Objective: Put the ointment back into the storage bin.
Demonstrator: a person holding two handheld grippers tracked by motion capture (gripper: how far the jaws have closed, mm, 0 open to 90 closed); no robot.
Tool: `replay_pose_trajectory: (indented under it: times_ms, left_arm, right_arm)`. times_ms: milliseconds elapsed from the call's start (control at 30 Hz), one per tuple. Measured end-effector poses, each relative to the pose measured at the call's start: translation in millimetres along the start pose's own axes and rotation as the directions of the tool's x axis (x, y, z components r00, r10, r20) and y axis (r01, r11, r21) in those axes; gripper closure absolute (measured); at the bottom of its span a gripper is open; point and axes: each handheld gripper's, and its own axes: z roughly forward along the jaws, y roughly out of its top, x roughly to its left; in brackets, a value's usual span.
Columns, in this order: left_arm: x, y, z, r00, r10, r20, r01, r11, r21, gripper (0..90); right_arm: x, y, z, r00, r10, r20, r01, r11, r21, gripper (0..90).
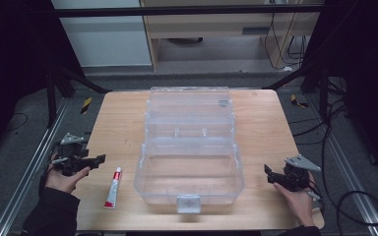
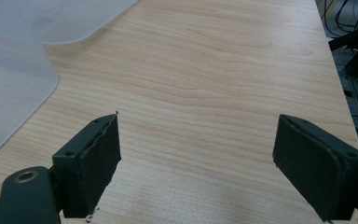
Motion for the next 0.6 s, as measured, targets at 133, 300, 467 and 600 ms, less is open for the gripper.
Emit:
replay_pose_trajectory:
  times_ms: [133, 300, 467, 600]
  left_arm:
    - [-6.9, 0.5, 5.3, 0.9988, 0.049, 0.003, -0.049, 0.9962, 0.072, 33.1]
    - [-16.4, 0.2, 12.9, 0.9964, 0.084, 0.012, -0.085, 0.9878, 0.13, 38.0]
    - [-23.6, 0.4, 18.7, 0.9934, 0.112, 0.023, -0.114, 0.9778, 0.175, 41.5]
    - [-26.6, -2.4, 24.5, 0.9946, 0.099, 0.031, -0.104, 0.972, 0.211, 44.7]
  right_arm:
    - [0.9, -0.8, 1.5, 0.9999, -0.01, -0.007, 0.01, 1.0, 0.013, 15.5]
    - [2.1, -1.6, 3.5, 0.9995, -0.026, -0.015, 0.027, 0.999, 0.03, 16.1]
    - [2.8, -2.0, 4.5, 0.9992, -0.032, -0.023, 0.033, 0.999, 0.043, 16.6]
    - [3.6, -2.5, 5.6, 0.9988, -0.038, -0.031, 0.039, 0.998, 0.053, 16.7]
